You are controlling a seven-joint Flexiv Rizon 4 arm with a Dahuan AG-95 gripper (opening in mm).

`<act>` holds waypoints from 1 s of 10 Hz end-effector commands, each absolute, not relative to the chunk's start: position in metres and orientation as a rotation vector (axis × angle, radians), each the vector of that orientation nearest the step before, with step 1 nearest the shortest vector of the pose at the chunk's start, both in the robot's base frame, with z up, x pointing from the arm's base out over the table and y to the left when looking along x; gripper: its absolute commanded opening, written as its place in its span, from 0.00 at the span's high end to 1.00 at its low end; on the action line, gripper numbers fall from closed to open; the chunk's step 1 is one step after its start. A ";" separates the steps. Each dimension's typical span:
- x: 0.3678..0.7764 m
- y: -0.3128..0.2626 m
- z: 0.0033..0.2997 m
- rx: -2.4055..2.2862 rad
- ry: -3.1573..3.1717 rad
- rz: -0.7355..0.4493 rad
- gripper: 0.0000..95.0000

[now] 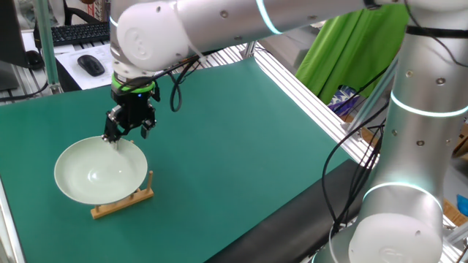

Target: Take the dish off the dish rack

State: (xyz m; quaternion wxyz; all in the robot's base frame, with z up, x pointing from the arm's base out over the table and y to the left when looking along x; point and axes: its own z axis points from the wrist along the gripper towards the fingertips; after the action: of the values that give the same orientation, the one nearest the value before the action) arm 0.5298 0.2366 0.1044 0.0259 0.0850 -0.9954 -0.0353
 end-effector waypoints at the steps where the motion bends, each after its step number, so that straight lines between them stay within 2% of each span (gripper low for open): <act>1: 0.527 0.237 0.103 0.287 -3.061 -0.099 0.60; 2: 0.527 0.237 0.102 0.278 -3.049 -0.105 0.80; 10: 0.527 0.236 0.106 0.267 -3.052 -0.087 0.80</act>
State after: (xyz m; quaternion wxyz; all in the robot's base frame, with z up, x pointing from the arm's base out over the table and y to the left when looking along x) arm 0.5269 0.2371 0.1066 0.0411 0.0877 -0.9949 -0.0279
